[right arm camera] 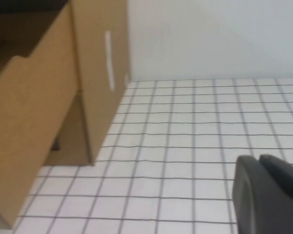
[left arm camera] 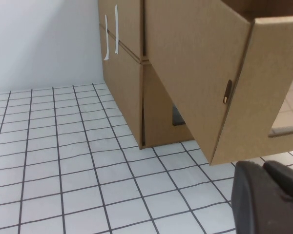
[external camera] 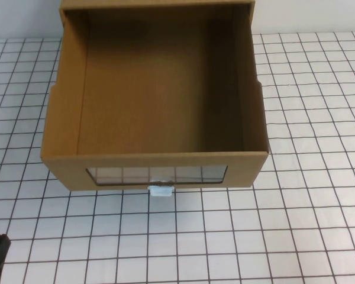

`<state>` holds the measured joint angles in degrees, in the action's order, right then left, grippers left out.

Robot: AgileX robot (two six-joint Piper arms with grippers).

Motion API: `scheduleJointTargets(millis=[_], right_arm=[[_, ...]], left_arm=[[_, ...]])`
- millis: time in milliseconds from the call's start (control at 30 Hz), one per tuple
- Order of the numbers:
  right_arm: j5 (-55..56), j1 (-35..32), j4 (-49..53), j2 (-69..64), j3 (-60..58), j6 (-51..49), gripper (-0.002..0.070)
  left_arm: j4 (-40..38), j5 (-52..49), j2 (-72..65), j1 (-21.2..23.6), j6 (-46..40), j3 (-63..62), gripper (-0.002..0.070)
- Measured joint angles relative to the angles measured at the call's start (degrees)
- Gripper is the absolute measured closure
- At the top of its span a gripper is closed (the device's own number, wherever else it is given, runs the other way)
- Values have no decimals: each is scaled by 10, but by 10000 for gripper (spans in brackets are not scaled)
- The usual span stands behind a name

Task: Open the shoe box
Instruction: 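Pull the top drawer of the cardboard box fully open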

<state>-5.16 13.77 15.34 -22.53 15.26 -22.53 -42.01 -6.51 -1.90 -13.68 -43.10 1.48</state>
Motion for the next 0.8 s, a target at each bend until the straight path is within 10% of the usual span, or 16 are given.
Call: scheduleJointTargets(millis=[800], right_arm=[[19, -121, -18, 230, -166, 0, 689]], left_arm=[[0, -1, 0, 0, 1, 0, 679]])
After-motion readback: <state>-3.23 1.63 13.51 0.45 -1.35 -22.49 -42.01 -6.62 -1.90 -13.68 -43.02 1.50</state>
